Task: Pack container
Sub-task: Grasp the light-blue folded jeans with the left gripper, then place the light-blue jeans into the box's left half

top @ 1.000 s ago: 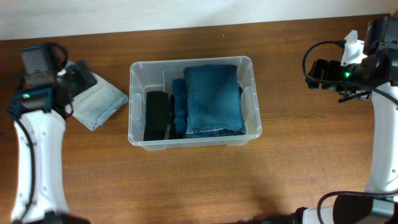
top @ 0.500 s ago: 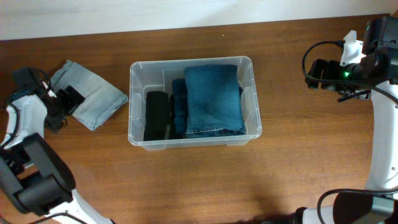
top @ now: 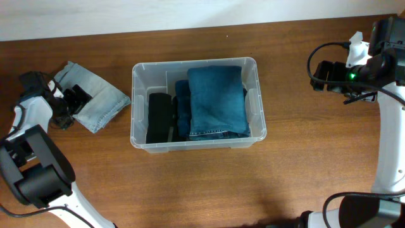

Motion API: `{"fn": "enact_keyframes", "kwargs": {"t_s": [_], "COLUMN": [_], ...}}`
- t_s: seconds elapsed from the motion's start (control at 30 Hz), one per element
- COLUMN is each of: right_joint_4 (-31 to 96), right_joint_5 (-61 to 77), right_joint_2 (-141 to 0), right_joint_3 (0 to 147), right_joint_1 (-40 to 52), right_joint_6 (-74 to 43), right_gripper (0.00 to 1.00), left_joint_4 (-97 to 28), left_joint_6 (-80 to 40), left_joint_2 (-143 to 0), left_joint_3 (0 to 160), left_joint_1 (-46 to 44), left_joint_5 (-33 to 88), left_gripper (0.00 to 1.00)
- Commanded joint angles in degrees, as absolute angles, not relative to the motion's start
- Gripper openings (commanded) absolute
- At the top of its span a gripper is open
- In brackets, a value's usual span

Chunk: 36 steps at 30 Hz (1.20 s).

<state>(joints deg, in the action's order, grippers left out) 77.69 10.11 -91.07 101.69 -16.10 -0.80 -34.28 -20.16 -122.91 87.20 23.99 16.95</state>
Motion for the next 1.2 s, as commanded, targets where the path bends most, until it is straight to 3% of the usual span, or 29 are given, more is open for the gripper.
{"fn": "enact_keyframes", "kwargs": {"t_s": [0.0,0.07,0.33,0.8,0.93,1.0,1.17], "right_joint_4": [77.8,77.8,78.1,78.1,78.1,78.2,78.3], "right_joint_5": [9.6,9.6,9.6,9.6,9.8,9.8,9.8], "right_joint_2": [-91.4,-91.4,-91.4,-91.4,-91.4,-91.4,-91.4], "right_joint_3": [101.1,101.1,101.1,101.1,101.1,101.1,101.1], "right_joint_1": [-16.1,-16.1,-16.2,-16.1,-16.1,-16.1,-16.1], "right_joint_6": [-0.2,-0.2,-0.2,-0.3,-0.3,-0.2,-0.2], "right_gripper": [0.98,0.98,0.98,0.99,0.98,0.98,0.98], "left_joint_4": [-35.2,-35.1,-35.9,-41.3,-44.5,-47.0,-51.0], "left_joint_6": [-19.7,-19.6,-16.6,-16.6,-15.0,-9.2,0.3], "left_joint_2": [-126.0,-125.2,-112.5,-81.3,-78.8,-79.5,-82.4], "left_joint_3": [86.4,86.7,88.0,88.0,88.0,88.0,88.0], "left_joint_1": [24.1,24.1,24.1,20.7,11.3,3.2,-6.8], "left_joint_5": [21.6,23.8,30.3,36.4,36.9,35.6,29.4], "left_gripper": [0.74,0.5,0.0,0.0,0.0,0.0,0.0]}}
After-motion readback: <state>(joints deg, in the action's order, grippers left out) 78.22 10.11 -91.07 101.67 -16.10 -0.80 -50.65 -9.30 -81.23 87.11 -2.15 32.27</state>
